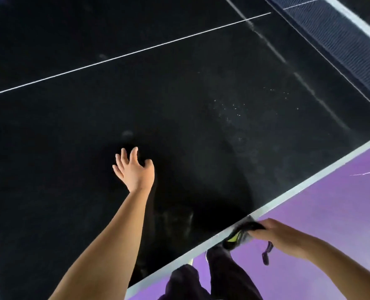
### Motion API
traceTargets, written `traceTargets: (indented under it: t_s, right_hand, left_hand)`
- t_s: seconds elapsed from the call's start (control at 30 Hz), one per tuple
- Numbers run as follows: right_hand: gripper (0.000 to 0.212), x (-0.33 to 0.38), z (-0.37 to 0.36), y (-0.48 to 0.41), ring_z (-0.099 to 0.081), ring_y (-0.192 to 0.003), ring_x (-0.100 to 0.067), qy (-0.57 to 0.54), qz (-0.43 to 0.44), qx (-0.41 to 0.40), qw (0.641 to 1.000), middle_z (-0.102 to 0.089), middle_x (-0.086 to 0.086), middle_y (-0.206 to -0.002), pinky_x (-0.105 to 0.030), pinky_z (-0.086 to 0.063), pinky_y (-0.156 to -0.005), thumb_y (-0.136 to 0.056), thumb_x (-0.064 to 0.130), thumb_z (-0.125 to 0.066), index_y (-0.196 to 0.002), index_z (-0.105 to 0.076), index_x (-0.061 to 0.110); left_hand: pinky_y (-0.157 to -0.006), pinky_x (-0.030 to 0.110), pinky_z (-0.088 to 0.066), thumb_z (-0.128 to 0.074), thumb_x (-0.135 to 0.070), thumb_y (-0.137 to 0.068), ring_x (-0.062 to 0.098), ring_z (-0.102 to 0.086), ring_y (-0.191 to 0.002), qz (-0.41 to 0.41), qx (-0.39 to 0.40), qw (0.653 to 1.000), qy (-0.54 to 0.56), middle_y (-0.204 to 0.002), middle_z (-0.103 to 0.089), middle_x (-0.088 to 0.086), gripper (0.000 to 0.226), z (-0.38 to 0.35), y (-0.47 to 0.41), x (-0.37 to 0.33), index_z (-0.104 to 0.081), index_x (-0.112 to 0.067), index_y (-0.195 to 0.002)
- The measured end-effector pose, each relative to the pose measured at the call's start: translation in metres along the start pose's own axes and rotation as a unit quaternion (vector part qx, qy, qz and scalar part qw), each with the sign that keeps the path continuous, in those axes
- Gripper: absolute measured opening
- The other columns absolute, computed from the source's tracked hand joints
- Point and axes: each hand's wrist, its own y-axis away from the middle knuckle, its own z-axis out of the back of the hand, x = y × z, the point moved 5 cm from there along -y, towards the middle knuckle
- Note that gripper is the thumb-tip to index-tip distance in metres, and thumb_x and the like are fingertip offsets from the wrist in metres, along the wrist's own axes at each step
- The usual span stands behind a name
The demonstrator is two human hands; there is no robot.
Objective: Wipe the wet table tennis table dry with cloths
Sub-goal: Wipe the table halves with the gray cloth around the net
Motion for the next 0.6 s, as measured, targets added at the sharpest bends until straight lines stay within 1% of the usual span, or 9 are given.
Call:
traceTargets:
  t_s: [0.03,0.07,0.1,0.13,0.2,0.27,0.37,0.43,0.6]
  right_hand:
    - [0.025,0.002,0.007,0.009,-0.072,-0.081,-0.019,-0.037,0.001,-0.027,0.999,-0.075,0.004,-0.077,-0.032,-0.055,-0.070,-0.100,0.030,-0.052,-0.101,-0.072,0.015]
    - [0.036,-0.001,0.016,0.014,-0.073,-0.083,-0.030,-0.088,0.004,-0.064,0.994,-0.076,-0.003,-0.076,-0.035,-0.052,-0.073,-0.093,0.041,-0.055,-0.104,-0.073,0.012]
    - [0.046,-0.003,0.025,0.020,-0.072,-0.092,-0.035,-0.151,0.009,-0.103,0.983,-0.078,-0.010,-0.086,-0.042,-0.051,-0.085,-0.085,0.047,-0.060,-0.109,-0.072,0.009]
    - [0.050,-0.010,0.034,0.023,-0.070,-0.098,-0.036,-0.232,0.009,-0.137,0.963,-0.077,-0.015,-0.096,-0.044,-0.049,-0.093,-0.082,0.046,-0.064,-0.113,-0.071,0.007]
    - [0.046,-0.016,0.051,0.027,-0.068,-0.105,-0.035,-0.390,0.006,-0.188,0.901,-0.074,-0.019,-0.109,-0.045,-0.048,-0.094,-0.089,0.040,-0.060,-0.118,-0.066,0.004]
    - [0.044,-0.018,0.071,0.031,-0.065,-0.112,-0.033,-0.471,-0.013,-0.226,0.852,-0.072,-0.017,-0.117,-0.044,-0.048,-0.095,-0.096,0.039,-0.054,-0.125,-0.062,0.007]
    - [0.046,-0.003,0.101,0.040,-0.065,-0.114,-0.029,-0.545,0.021,-0.259,0.798,-0.070,-0.012,-0.122,-0.043,-0.049,-0.090,-0.098,0.041,-0.050,-0.132,-0.060,0.011]
    - [0.043,0.008,0.117,0.043,-0.067,-0.111,-0.028,-0.564,0.041,-0.261,0.783,-0.071,-0.011,-0.121,-0.043,-0.050,-0.086,-0.100,0.040,-0.048,-0.131,-0.060,0.013]
    - [0.036,0.039,0.161,0.027,-0.075,-0.092,-0.022,-0.556,0.071,-0.254,0.788,-0.075,-0.009,-0.112,-0.041,-0.051,-0.079,-0.099,0.039,-0.052,-0.121,-0.064,0.014]
  left_hand:
    - [-0.125,0.051,0.000,-0.057,-0.026,-0.093,0.026,-0.007,-0.155,-0.043,0.001,0.999,0.011,-0.164,-0.027,0.008,0.053,-0.002,0.011,-0.005,-0.050,-0.024,-0.145]
    - [-0.126,0.049,-0.003,-0.059,-0.022,-0.093,0.027,-0.010,-0.155,-0.080,0.000,0.997,0.013,-0.162,-0.032,0.009,0.051,-0.004,0.024,-0.012,-0.052,-0.022,-0.143]
    - [-0.126,0.048,-0.004,-0.059,-0.019,-0.092,0.028,-0.011,-0.154,-0.108,-0.002,0.994,0.015,-0.161,-0.032,0.010,0.054,-0.009,0.035,-0.022,-0.049,-0.021,-0.145]
    - [-0.126,0.047,-0.005,-0.059,-0.018,-0.092,0.029,-0.011,-0.154,-0.129,-0.001,0.992,0.018,-0.162,-0.029,0.011,0.059,-0.014,0.043,-0.034,-0.043,-0.021,-0.149]
    - [-0.126,0.046,-0.004,-0.058,-0.018,-0.093,0.030,-0.005,-0.155,-0.148,0.019,0.989,0.021,-0.166,-0.018,0.012,0.068,-0.029,0.050,-0.065,-0.030,-0.023,-0.155]
    - [-0.125,0.047,0.001,-0.055,-0.023,-0.095,0.031,0.003,-0.155,-0.146,0.048,0.988,0.011,-0.168,-0.006,0.012,0.071,-0.046,0.051,-0.094,-0.021,-0.026,-0.157]
    - [-0.125,0.047,0.005,-0.051,-0.030,-0.095,0.031,0.010,-0.155,-0.132,0.072,0.989,0.010,-0.169,0.004,0.011,0.074,-0.071,0.051,-0.126,-0.014,-0.028,-0.159]
    - [-0.125,0.047,0.006,-0.048,-0.034,-0.097,0.031,0.012,-0.155,-0.122,0.072,0.990,0.005,-0.169,0.008,0.010,0.074,-0.084,0.047,-0.143,-0.010,-0.027,-0.160]
    - [-0.124,0.043,0.011,-0.035,-0.044,-0.102,0.028,0.017,-0.154,-0.044,0.059,0.997,-0.015,-0.168,0.013,0.009,0.070,-0.107,0.031,-0.155,-0.004,-0.025,-0.162]
